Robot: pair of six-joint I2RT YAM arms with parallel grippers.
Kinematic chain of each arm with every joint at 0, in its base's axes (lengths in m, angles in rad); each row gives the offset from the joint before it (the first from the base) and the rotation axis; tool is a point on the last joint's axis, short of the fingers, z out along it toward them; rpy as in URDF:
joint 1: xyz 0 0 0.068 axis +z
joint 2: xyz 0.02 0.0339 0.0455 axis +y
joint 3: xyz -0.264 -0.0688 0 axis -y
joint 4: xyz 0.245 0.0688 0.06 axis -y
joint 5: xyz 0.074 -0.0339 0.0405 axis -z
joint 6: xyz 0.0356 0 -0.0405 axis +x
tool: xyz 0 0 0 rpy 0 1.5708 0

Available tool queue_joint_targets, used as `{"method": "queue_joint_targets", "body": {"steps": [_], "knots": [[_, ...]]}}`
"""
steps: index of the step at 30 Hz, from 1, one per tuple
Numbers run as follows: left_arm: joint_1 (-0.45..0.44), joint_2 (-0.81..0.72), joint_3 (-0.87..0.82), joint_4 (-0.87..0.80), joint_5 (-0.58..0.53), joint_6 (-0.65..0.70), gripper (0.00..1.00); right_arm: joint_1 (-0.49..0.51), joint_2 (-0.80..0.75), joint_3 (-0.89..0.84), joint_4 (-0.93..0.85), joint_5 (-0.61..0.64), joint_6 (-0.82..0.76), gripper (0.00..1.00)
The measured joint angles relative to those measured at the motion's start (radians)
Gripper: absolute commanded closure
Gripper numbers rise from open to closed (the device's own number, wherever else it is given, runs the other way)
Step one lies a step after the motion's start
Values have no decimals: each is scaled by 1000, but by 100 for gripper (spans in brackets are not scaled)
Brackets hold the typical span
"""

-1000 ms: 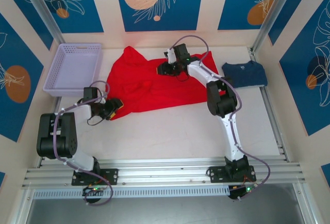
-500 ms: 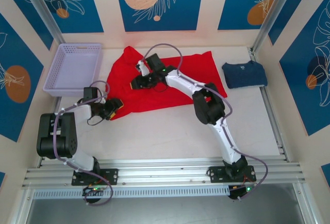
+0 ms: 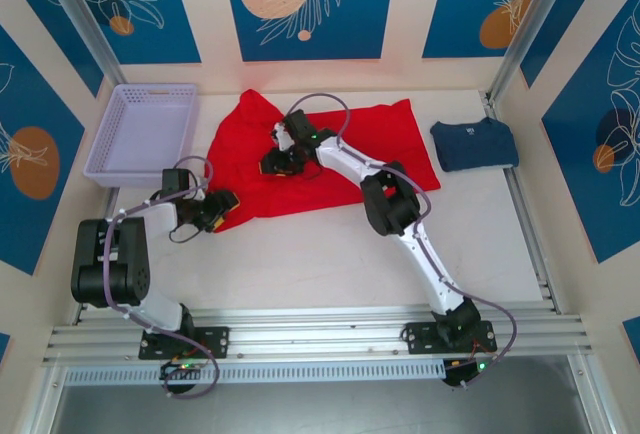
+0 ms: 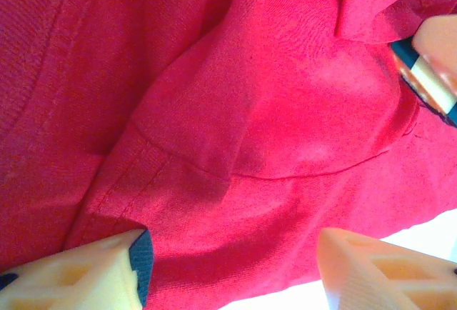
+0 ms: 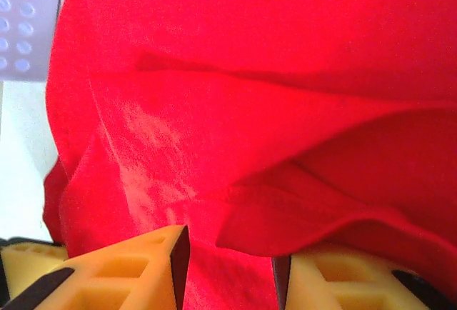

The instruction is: Fold the inside-out t-shirt

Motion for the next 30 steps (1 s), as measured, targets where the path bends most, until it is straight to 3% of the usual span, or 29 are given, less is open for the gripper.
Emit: {"method": "queue_joint_targets", "body": {"steps": [10, 21, 30], "knots": [[0, 10, 0, 24, 8, 0, 37, 1, 161, 244, 60, -23, 136, 61], [0, 10, 0, 25, 6, 4, 37, -33, 199, 259, 250, -24, 310, 61], [0, 8, 1, 18, 4, 24, 37, -94, 174, 225, 235, -24, 275, 60]]}}
